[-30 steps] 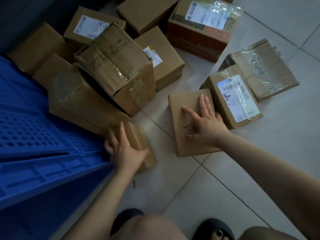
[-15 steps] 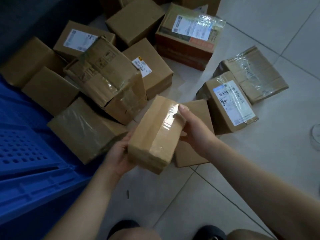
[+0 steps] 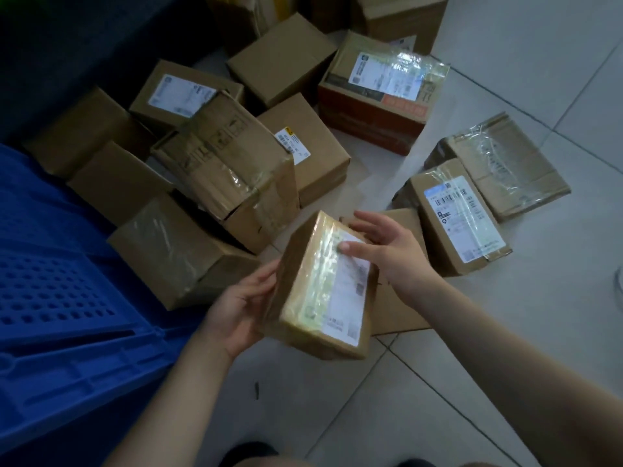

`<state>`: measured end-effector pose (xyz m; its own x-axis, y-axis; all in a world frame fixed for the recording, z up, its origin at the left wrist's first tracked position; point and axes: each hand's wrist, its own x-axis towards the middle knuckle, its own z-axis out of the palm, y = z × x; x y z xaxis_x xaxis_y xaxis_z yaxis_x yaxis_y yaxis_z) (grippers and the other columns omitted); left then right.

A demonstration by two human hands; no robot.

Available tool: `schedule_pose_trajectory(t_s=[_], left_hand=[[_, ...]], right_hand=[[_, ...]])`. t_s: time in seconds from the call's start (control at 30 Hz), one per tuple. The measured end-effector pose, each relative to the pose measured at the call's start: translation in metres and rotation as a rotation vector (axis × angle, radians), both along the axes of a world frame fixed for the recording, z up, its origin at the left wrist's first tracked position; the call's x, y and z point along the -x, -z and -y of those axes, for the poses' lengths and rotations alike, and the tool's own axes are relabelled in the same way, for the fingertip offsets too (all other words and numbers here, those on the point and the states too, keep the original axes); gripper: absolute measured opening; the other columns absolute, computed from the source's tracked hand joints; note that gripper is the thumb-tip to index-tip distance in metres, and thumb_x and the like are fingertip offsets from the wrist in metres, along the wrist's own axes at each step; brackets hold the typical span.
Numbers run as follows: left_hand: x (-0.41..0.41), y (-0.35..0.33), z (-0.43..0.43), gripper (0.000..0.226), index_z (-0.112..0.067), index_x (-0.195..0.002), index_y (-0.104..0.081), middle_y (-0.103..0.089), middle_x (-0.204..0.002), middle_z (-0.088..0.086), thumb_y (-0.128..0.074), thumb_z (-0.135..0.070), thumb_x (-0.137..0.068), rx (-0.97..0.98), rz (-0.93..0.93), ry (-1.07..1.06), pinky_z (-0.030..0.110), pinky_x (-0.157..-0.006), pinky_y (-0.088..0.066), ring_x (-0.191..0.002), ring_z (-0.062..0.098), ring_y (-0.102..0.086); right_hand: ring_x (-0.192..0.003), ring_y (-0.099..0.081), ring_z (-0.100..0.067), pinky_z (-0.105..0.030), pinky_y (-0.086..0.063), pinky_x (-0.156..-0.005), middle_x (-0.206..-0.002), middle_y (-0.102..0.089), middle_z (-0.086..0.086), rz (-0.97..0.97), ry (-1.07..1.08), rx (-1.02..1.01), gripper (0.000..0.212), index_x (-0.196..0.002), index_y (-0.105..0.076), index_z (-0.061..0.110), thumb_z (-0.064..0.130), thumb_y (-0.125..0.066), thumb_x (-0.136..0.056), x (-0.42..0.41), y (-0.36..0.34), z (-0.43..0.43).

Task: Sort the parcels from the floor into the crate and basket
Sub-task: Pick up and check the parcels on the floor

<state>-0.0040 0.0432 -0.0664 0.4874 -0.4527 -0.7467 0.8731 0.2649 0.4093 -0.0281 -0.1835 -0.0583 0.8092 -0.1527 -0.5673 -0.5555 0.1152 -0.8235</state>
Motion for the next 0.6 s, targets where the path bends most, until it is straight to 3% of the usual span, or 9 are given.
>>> schedule_pose_trajectory(t_s=[0.07, 0.1, 0.2, 0.27, 0.37, 0.5, 0.6], left_hand=[[0.002, -0.001, 0.004, 0.039, -0.017, -0.119, -0.064, -0.068, -0.114, 0.01, -0.045, -0.002, -0.089, -0.24, 0.122, 0.037, 0.036, -0.083, -0.05, -0.098, 0.023, -0.065], [0.005, 0.002, 0.003, 0.033, -0.023, -0.115, -0.065, -0.068, -0.115, 0.009, -0.042, -0.01, -0.095, -0.351, 0.184, 0.073, 0.035, -0.082, -0.049, -0.098, 0.023, -0.065], [0.017, 0.003, 0.001, 0.035, -0.02, -0.117, -0.065, -0.072, -0.108, 0.011, -0.049, -0.042, -0.094, -0.314, 0.176, 0.203, 0.038, -0.079, -0.056, -0.099, 0.028, -0.068], [0.023, 0.019, -0.003, 0.05, -0.014, -0.125, -0.056, -0.073, -0.103, 0.011, -0.068, -0.036, -0.082, -0.409, 0.149, 0.238, 0.036, -0.07, -0.058, -0.09, 0.027, -0.071], [0.03, 0.044, 0.0, 0.051, -0.015, -0.128, -0.049, -0.071, -0.103, 0.007, -0.07, -0.022, -0.083, -0.54, 0.117, 0.3, 0.033, -0.067, -0.059, -0.087, 0.022, -0.071], [0.034, 0.062, 0.013, 0.051, -0.014, -0.132, -0.039, -0.065, -0.099, -0.01, -0.063, -0.027, -0.089, -0.684, 0.255, 0.504, 0.016, -0.057, -0.054, -0.08, 0.003, -0.066], [0.034, 0.054, 0.023, 0.072, -0.014, -0.144, -0.015, -0.057, -0.12, 0.003, -0.061, -0.028, -0.09, -0.801, 0.319, 0.593, 0.023, -0.062, -0.057, -0.094, 0.015, -0.065]], right_hand=[[-0.11, -0.057, -0.009, -0.028, -0.049, -0.091, -0.122, -0.06, 0.007, 0.012, -0.062, 0.1, 0.069, -0.132, -0.052, 0.023, 0.016, -0.081, -0.07, -0.006, -0.003, -0.004], [-0.111, -0.056, -0.01, -0.03, -0.048, -0.094, -0.121, -0.06, 0.007, 0.016, -0.161, 0.18, 0.065, -0.131, -0.052, 0.023, 0.018, -0.079, -0.073, -0.008, -0.003, -0.012], [-0.114, -0.056, -0.013, -0.028, -0.047, -0.095, -0.125, -0.059, 0.002, 0.049, -0.468, 0.384, 0.053, -0.131, -0.053, 0.019, 0.025, -0.072, -0.082, -0.015, 0.009, -0.043], [-0.12, -0.053, -0.018, -0.027, -0.044, -0.096, -0.132, -0.055, -0.003, 0.057, -0.595, 0.48, 0.052, -0.134, -0.05, 0.015, 0.026, -0.068, -0.086, -0.021, 0.022, -0.055], [-0.125, -0.046, -0.026, -0.035, -0.043, -0.101, -0.136, -0.049, -0.01, -0.015, -0.829, 0.78, 0.056, -0.139, -0.042, 0.014, 0.027, -0.063, -0.089, -0.03, 0.042, -0.055], [-0.119, -0.048, -0.034, -0.044, -0.045, -0.098, -0.128, -0.048, -0.016, -0.253, -0.874, 0.947, 0.06, -0.13, -0.043, 0.009, 0.043, -0.064, -0.085, -0.039, 0.05, -0.033], [-0.114, -0.053, -0.032, -0.04, -0.046, -0.094, -0.123, -0.054, -0.012, -0.328, -0.846, 0.949, 0.066, -0.124, -0.05, 0.011, 0.055, -0.067, -0.079, -0.037, 0.046, -0.014]])
